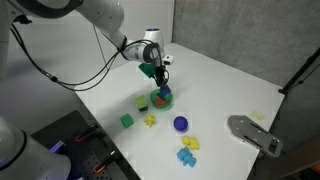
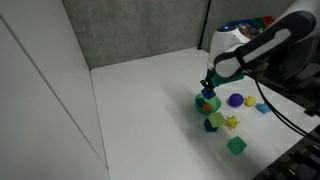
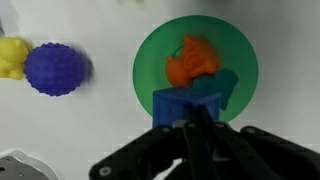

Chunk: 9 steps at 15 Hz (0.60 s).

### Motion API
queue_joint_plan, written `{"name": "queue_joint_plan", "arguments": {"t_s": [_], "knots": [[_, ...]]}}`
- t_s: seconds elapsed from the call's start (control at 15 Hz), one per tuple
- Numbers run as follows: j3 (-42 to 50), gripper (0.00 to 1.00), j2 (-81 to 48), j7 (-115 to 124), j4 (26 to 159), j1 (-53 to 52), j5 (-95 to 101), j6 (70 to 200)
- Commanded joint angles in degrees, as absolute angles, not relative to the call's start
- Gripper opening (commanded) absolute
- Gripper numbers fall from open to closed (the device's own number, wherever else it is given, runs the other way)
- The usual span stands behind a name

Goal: Remove the blue block from the green bowl and place it on the table

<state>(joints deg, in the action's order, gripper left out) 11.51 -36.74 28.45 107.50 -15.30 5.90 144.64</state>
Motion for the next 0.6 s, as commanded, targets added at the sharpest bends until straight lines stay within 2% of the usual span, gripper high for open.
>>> {"name": "queue_joint_plan", "arguments": {"t_s": [0.0,0.53], "knots": [[9.86,0.03,-30.22,26.63,113.51,-15.08,7.66,144.79],[11.34,0.03,-23.96,28.1,120.47,-13.71,12.87,144.82]]}}
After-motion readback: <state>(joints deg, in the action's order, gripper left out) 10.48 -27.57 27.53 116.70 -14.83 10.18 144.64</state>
